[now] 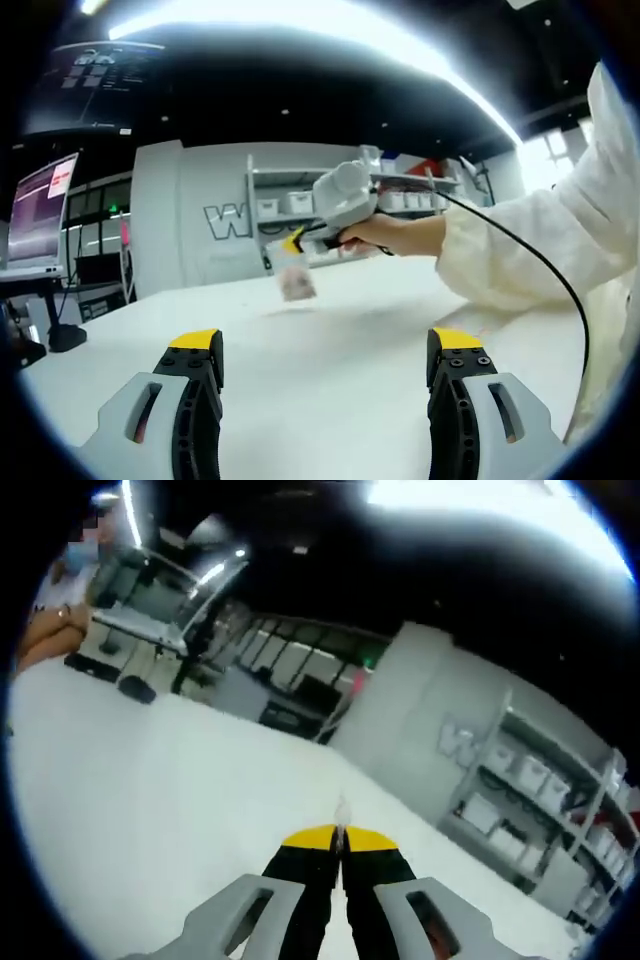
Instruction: Open the resealable bag by pulling the two sides of the seal apart until the entire bag opening is separated and visibly accessible.
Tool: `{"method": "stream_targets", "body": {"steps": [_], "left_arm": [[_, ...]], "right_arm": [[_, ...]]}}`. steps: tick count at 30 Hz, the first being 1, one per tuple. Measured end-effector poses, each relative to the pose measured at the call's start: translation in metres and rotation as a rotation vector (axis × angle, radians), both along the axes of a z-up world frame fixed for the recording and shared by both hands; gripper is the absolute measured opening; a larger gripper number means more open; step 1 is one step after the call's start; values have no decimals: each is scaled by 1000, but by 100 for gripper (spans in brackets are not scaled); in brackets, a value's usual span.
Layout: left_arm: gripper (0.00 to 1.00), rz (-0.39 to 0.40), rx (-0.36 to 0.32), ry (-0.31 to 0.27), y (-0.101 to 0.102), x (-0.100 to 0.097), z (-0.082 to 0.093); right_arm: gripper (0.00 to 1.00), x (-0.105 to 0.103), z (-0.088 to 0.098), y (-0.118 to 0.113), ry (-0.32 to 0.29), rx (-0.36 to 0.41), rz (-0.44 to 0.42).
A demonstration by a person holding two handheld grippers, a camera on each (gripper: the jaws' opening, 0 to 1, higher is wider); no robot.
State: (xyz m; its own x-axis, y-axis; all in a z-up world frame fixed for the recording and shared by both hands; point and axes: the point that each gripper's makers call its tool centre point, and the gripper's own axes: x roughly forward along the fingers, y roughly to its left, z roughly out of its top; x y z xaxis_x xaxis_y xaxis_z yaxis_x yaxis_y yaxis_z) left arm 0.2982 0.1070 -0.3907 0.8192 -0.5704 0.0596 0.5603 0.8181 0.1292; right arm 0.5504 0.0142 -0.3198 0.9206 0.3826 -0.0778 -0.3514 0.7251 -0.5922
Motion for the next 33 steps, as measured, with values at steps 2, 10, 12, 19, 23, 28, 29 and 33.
{"method": "stream_targets", "body": {"steps": [2,10,12,19,23,28,29,33], "left_arm": [[82,0,0,0,0,-1,0],[82,1,0,1,0,-2,0],[82,2,0,0,0,-2,0],[82,3,1,2,0,-2,0],[82,3,4,2,0,-2,-1],[82,5,8,3,0,-1,-1],[82,5,9,3,0,-1,-1],[82,6,10,4,0,-1,-1]], "right_arm": [[0,-3,-1,1,-13,-35,4],[0,-5,-2,1,-15,-48,10],[0,-6,-2,1,-15,-47,10],[0,-9,-2,-2,-17,-56,8],[0,-10,1,-5,-26,-63,4],[0,-12,7,-8,-60,-107,-1],[0,-13,6,-8,-60,-108,1],[0,-16,7,-10,-112,-206,-4]]}}
